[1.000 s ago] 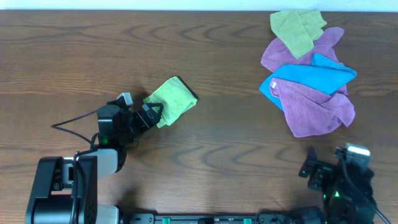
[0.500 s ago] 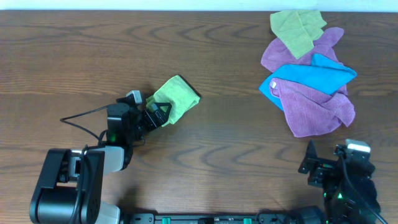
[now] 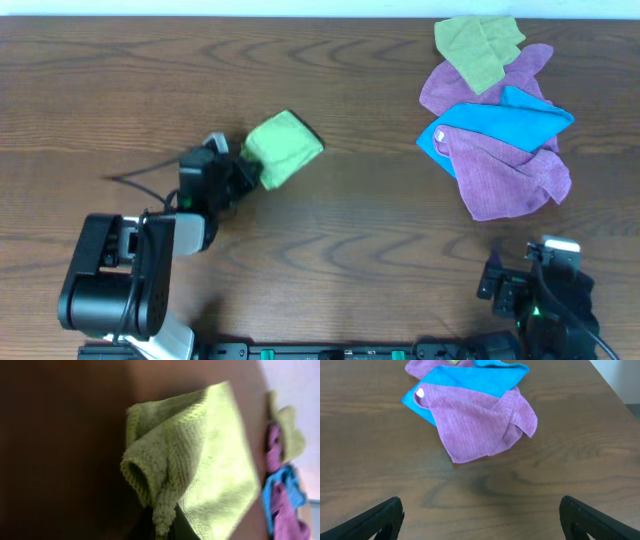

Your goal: Fold the cloth

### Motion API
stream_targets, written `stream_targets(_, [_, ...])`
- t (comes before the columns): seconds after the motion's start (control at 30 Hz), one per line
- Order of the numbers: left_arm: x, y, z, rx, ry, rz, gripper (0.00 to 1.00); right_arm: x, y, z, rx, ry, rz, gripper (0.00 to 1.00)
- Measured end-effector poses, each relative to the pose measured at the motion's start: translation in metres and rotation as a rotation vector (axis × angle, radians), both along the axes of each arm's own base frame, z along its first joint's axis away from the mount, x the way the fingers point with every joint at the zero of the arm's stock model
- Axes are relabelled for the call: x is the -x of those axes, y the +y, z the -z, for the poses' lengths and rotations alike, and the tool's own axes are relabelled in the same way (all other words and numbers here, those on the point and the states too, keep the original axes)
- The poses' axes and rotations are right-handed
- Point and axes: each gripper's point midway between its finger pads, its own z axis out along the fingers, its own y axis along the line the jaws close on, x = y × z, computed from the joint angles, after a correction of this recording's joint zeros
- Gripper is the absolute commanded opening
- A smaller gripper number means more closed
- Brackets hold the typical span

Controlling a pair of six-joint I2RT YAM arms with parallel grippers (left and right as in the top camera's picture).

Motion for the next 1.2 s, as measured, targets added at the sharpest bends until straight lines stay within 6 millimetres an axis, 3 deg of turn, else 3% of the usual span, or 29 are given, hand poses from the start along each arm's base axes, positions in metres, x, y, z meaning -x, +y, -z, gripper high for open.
stream_targets(0.17, [-0.065,0.008,-0.07,0.026,-0.191,-0.04,0.06,0.0,0.0,0.0,0.001,0.002,0.0,0.99])
stream_targets(0.27, [-0.094,0.028,-0.106,0.028,-0.267,-0.088,0.06,0.0,0.0,0.0,0.001,0.003,0.0,0.99])
stream_targets(0.33, [-0.111,0.051,-0.127,0.018,-0.298,-0.143,0.06,0.0,0.0,0.0,0.001,0.002,0.0,0.99])
stream_targets(0.47, [-0.127,0.099,-0.147,-0.019,-0.333,-0.251,0.06,0.0,0.0,0.0,0.001,0.002,0.0,0.99])
stream_targets(0.63, [-0.129,0.162,-0.152,-0.089,-0.354,-0.393,0.05,0.0,0.0,0.0,0.001,0.002,0.0,0.99])
stream_targets(0.73, [-0.13,0.192,-0.151,-0.124,-0.359,-0.445,0.06,0.0,0.0,0.0,0.001,0.002,0.0,0.99])
stream_targets(0.83, [-0.144,0.217,-0.146,-0.139,-0.359,-0.476,0.06,0.0,0.0,0.0,0.0,0.002,-0.001,0.99])
stream_targets(0.97, [-0.171,0.231,-0.135,-0.14,-0.36,-0.461,0.06,0.0,0.0,0.001,0.001,0.003,-0.001,0.99])
stream_targets(1.2, [-0.229,0.243,-0.136,-0.112,-0.403,-0.423,0.05,0.0,0.0,0.0,0.0,0.002,-0.001,0.99])
